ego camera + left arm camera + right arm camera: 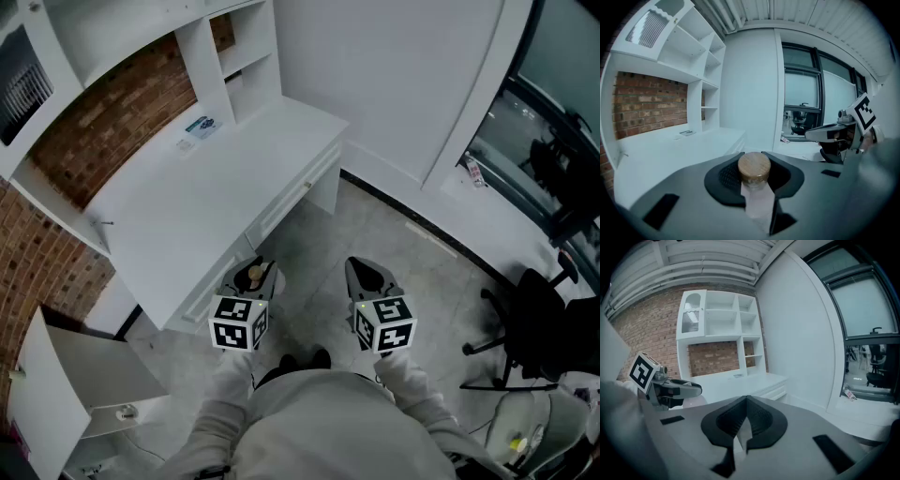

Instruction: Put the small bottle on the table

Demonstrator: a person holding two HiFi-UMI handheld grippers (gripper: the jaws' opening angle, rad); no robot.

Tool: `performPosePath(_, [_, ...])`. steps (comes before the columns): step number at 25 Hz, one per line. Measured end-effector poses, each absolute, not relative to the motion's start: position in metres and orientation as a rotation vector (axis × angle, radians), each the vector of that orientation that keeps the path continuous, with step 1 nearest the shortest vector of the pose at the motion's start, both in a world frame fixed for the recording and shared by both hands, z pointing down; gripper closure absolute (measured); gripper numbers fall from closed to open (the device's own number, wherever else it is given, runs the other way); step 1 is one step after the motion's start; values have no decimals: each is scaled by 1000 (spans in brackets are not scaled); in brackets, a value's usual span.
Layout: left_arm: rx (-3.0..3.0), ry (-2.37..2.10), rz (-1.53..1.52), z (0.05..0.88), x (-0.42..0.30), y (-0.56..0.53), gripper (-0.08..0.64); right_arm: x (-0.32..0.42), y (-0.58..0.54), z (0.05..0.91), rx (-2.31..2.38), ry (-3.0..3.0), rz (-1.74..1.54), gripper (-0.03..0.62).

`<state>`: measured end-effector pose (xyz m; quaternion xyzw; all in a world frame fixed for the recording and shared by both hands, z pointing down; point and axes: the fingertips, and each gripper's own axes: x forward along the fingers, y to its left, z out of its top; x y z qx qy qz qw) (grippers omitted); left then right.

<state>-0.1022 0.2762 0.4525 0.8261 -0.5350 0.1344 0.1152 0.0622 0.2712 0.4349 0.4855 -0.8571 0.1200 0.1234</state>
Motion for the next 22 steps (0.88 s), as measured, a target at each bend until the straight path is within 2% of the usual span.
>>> performPosePath(13, [2370, -1574, 399, 450, -105, 257, 442, 73, 258, 445, 1431, -2515, 439, 565])
performPosePath(22, [2385, -1595, 423, 451, -124, 175, 442, 64, 179, 445, 1457, -2507, 435, 565])
